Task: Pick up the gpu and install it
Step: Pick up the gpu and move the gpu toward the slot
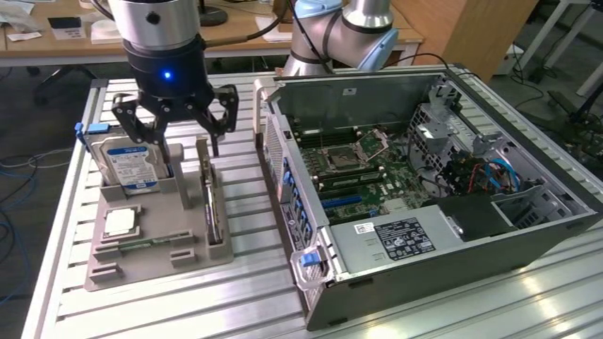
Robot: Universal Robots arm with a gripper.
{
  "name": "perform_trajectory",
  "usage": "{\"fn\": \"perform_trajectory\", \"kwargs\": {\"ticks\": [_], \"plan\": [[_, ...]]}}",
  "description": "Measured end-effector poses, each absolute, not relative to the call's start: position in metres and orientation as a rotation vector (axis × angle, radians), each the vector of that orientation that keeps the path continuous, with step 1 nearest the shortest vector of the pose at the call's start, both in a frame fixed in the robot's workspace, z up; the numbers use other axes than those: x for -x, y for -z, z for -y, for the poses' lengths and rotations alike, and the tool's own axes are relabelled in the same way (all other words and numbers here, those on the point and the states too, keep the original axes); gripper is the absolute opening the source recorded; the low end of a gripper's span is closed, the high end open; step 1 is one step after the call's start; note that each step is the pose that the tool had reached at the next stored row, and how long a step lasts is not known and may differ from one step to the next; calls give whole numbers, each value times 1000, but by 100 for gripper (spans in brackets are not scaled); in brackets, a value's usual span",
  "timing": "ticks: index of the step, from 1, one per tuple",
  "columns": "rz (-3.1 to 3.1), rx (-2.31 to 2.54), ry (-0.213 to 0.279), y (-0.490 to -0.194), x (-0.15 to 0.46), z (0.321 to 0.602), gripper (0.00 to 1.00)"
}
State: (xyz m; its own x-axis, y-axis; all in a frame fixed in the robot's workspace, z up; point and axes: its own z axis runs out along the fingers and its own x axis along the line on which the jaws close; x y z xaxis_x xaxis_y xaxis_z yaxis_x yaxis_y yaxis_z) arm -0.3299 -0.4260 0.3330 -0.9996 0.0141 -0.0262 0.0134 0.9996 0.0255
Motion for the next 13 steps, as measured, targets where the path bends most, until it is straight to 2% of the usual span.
{"fn": "perform_trajectory", "kwargs": {"ticks": [13], "plan": [[-3116, -54, -38, -318, 330, 426, 71]]}}
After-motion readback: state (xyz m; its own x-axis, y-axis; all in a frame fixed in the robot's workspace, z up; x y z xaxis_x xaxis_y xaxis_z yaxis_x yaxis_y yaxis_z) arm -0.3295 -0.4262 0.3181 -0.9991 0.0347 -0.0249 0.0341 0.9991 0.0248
